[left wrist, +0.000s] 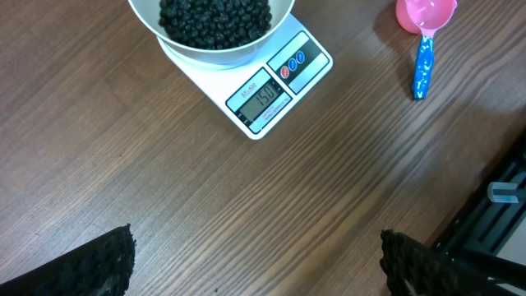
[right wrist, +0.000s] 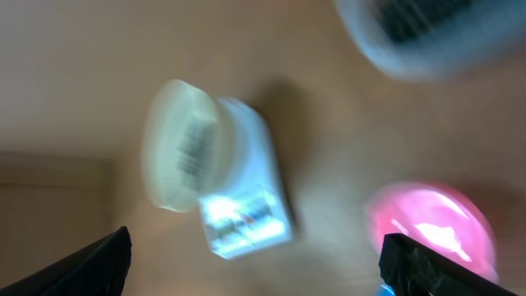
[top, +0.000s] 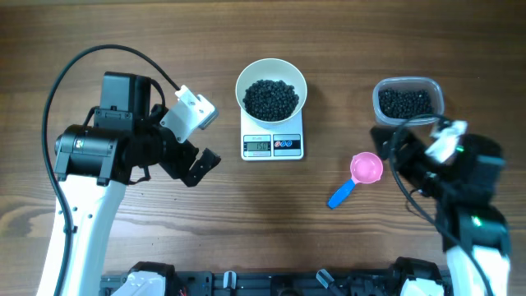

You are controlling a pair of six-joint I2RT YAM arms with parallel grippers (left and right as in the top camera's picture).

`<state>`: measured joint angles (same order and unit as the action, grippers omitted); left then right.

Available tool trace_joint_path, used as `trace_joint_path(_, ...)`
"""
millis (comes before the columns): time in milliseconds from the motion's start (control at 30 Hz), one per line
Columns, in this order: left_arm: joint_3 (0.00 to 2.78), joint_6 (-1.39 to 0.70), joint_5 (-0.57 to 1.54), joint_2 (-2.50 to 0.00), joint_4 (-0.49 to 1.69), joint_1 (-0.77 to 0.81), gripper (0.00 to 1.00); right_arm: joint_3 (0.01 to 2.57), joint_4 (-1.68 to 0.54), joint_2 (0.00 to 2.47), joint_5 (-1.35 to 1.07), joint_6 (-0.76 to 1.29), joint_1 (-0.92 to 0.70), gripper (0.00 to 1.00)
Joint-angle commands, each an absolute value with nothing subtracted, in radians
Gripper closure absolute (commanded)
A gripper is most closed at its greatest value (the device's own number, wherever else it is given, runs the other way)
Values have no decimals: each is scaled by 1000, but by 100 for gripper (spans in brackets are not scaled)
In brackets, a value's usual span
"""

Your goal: Scoop item into bowl and weigh 150g on scale

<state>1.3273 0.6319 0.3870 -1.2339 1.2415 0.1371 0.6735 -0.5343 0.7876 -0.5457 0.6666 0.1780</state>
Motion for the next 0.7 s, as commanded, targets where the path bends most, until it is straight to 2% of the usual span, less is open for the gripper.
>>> trace_joint_path(0, 1325, 650, 388, -1227, 1242, 133, 0, 781, -475, 641, -569, 815, 177, 0)
trace_joint_path(133, 1325, 650, 388, -1227, 1242, 133, 0, 780, -506, 603, -586, 1198, 177, 0)
trace_joint_path(200, 1325, 651, 388, -1227, 1242, 133, 0, 780, -564, 605, -622, 1225, 177, 1)
trace_joint_path(267, 1325, 651, 388, -1227, 1242, 133, 0, 780, -541, 597, -630, 1108, 177, 0)
trace_joint_path(333, 1325, 650, 388, -1227, 1242, 133, 0, 780, -475, 571, -618, 858, 177, 0)
trace_joint_path(400, 1325, 651, 388, -1227, 1242, 133, 0, 780, -465, 548, -591, 713, 170, 0)
trace_joint_path(600, 1325, 651, 388, -1227, 1242, 133, 0, 736, -472, 327, -345, 466, 7, 0)
trace_joint_path(667, 1325, 650, 388, -1227, 1242, 133, 0, 668, -452, 248, -278, 470, -36, 0)
